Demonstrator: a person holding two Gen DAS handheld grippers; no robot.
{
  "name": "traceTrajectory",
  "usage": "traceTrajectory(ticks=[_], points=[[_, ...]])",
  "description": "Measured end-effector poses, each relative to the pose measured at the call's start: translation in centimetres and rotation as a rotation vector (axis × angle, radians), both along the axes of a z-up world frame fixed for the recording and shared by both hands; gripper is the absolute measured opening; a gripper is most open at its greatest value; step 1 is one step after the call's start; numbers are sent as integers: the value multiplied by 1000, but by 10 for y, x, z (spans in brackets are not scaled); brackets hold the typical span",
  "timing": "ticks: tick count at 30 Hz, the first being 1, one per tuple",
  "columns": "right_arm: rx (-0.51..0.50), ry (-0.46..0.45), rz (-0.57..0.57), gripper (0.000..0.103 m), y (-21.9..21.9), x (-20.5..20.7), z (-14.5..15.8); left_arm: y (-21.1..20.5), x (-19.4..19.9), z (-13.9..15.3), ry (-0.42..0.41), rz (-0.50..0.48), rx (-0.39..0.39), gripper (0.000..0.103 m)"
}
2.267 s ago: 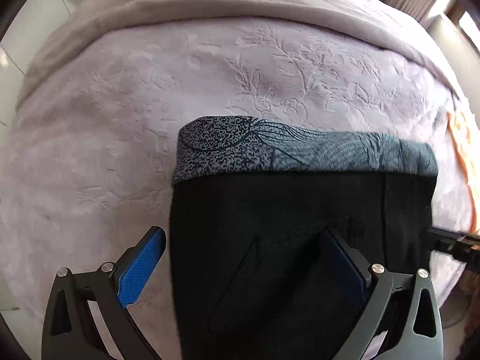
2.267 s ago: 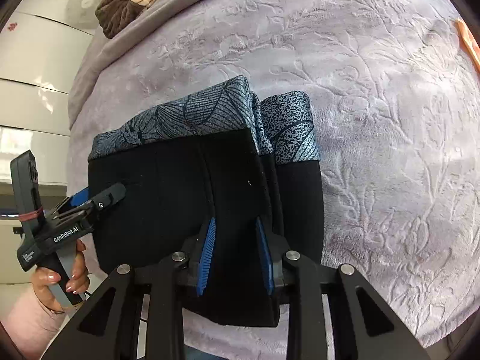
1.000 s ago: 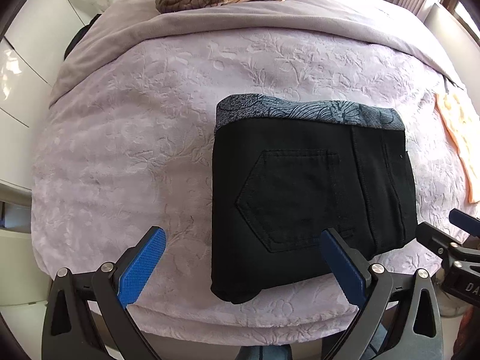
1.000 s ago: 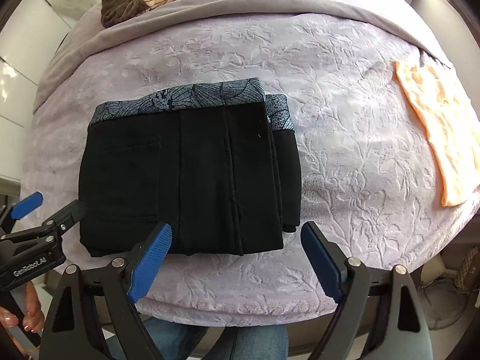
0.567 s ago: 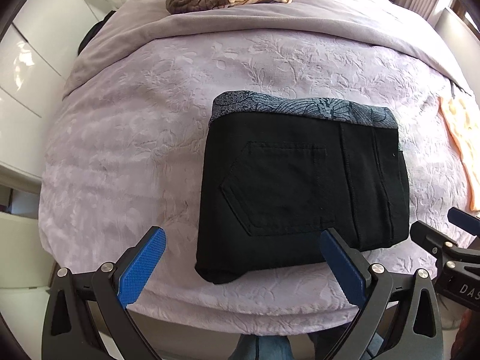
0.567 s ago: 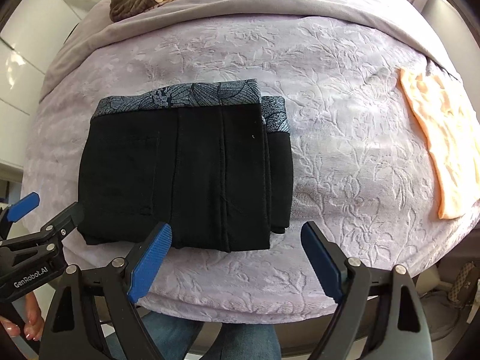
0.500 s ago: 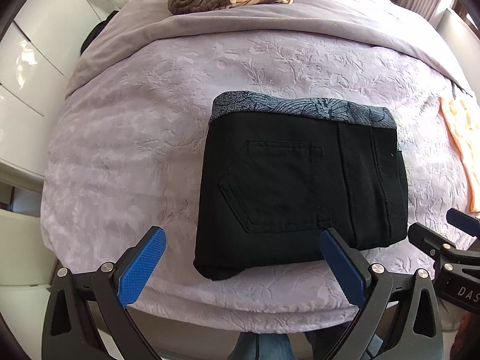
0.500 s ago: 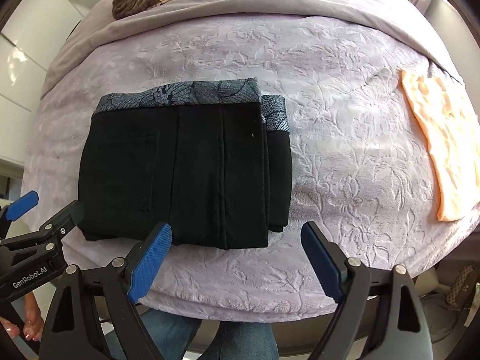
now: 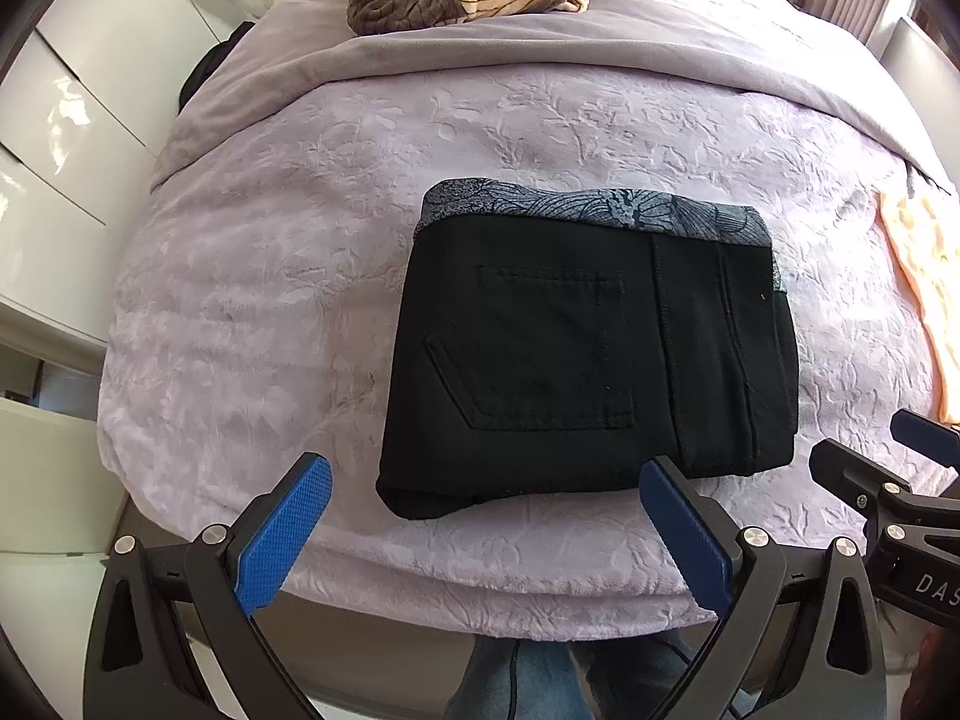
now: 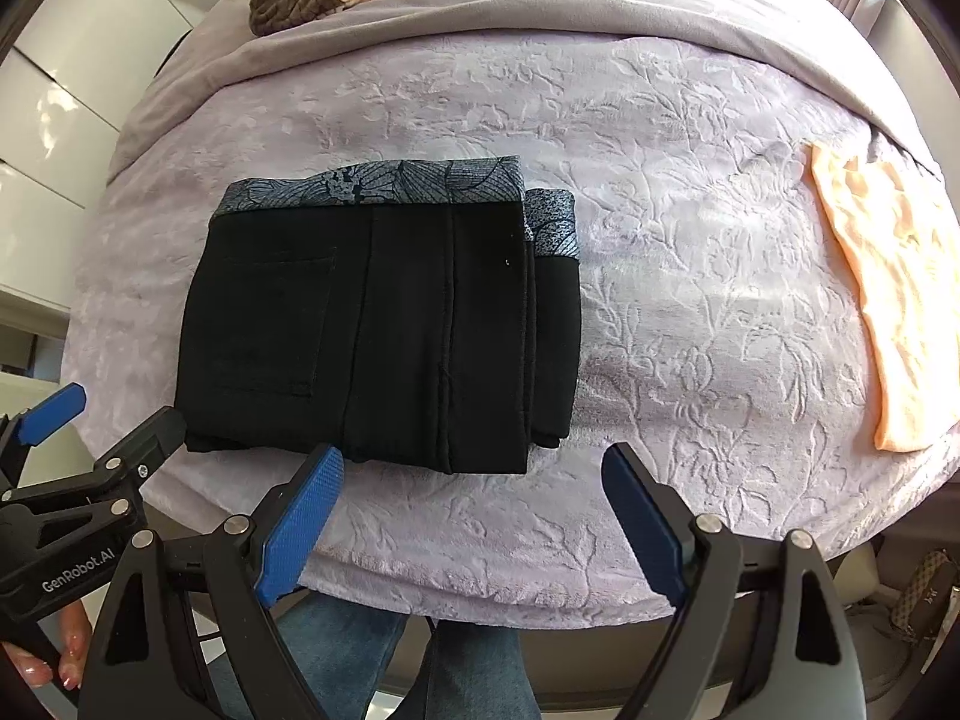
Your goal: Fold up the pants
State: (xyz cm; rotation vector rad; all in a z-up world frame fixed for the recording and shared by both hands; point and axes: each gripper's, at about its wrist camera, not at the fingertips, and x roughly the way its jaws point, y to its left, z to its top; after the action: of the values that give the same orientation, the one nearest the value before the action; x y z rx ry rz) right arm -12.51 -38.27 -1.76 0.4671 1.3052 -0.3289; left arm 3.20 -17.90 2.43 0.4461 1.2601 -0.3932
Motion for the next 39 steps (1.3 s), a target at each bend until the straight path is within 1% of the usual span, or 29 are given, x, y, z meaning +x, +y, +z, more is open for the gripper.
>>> traceTrajectory(ticks=[19,39], points=[[-7,-12,23,90,3,-6,7,5,-17,6,-7,33,-13,103],[-29,-21,49,90,13,-4,11,10,-18,13,-42,40,-13,103]])
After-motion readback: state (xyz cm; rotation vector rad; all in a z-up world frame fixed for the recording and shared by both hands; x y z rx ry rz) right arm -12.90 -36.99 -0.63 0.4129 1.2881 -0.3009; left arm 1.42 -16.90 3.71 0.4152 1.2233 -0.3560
